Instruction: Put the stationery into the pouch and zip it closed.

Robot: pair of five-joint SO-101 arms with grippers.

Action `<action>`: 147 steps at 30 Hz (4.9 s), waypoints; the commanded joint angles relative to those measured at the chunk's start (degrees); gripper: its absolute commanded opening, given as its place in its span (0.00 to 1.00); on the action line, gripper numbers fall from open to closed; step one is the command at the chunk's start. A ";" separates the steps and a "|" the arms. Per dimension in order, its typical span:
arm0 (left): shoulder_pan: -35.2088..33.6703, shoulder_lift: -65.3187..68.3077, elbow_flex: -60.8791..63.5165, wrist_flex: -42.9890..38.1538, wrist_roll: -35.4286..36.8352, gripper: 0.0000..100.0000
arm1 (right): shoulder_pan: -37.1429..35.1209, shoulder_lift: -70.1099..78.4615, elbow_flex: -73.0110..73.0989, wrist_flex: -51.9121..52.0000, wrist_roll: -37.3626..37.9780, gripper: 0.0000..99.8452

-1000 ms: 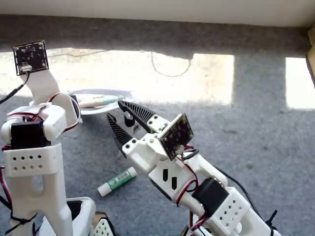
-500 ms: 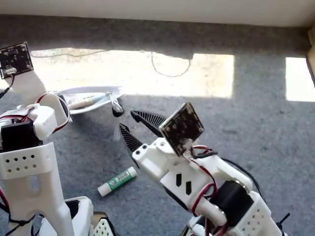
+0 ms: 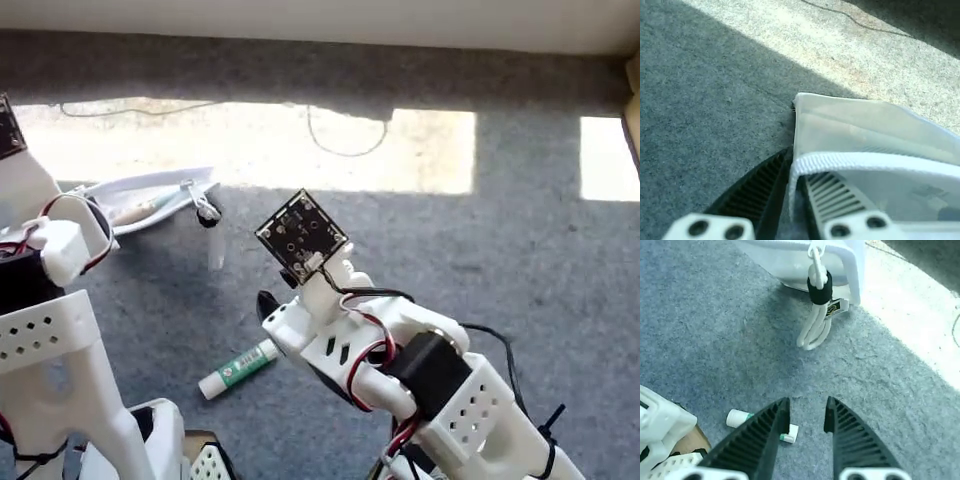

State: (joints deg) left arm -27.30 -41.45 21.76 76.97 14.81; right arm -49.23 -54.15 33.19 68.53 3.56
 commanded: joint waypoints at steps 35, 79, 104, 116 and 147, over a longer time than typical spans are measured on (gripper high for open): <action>-4.53 -1.71 -0.57 -1.32 -0.18 0.01 | -16.13 45.32 0.40 -10.24 22.15 0.26; -4.53 -1.63 -0.48 -0.88 -0.35 0.01 | -2.15 41.45 1.45 -9.80 22.15 0.02; -4.44 -1.63 -0.48 -0.88 -0.35 0.01 | 21.05 57.19 -8.22 -5.41 29.54 0.02; -4.44 -1.36 -0.48 -1.23 -0.44 0.01 | 17.98 57.45 -16.48 5.93 20.92 0.17; -4.44 -1.71 1.80 -3.08 -0.44 0.01 | 13.23 66.95 -16.66 -9.45 14.95 0.17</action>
State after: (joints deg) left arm -31.25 -42.07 23.78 74.77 14.81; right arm -35.52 12.22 19.56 59.56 19.03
